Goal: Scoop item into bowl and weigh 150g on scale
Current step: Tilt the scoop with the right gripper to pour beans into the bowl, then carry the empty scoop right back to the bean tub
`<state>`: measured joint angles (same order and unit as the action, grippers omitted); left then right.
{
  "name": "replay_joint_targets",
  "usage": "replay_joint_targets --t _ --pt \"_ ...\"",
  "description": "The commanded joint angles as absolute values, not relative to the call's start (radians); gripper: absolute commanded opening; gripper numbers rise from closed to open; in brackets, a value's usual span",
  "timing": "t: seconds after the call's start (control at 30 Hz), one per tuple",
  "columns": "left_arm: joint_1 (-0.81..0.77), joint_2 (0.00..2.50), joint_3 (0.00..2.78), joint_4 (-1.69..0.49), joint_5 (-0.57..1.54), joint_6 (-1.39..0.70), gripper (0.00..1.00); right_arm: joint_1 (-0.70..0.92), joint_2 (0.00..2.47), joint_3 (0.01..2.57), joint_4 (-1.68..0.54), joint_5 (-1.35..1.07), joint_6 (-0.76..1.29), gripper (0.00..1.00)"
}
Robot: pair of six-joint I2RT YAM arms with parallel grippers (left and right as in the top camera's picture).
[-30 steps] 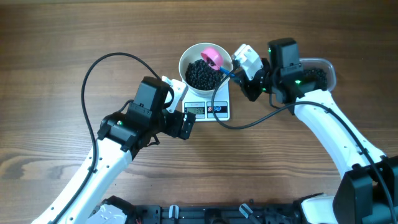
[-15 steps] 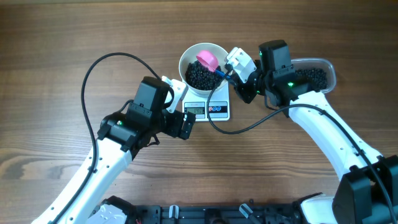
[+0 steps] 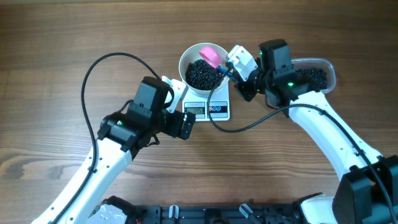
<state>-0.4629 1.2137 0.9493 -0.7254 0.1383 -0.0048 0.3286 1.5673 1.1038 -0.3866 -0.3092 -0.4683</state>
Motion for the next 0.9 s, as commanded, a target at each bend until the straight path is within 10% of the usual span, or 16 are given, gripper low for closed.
replay_joint_targets --t 0.0,0.87 --pt "-0.467 1.218 0.968 -0.723 0.13 -0.008 1.0 0.334 1.55 1.1 -0.371 -0.334 -0.404 0.04" --pt "-0.467 1.218 0.968 -0.723 0.13 -0.008 1.0 0.025 1.389 1.1 -0.436 -0.473 0.139 0.04"
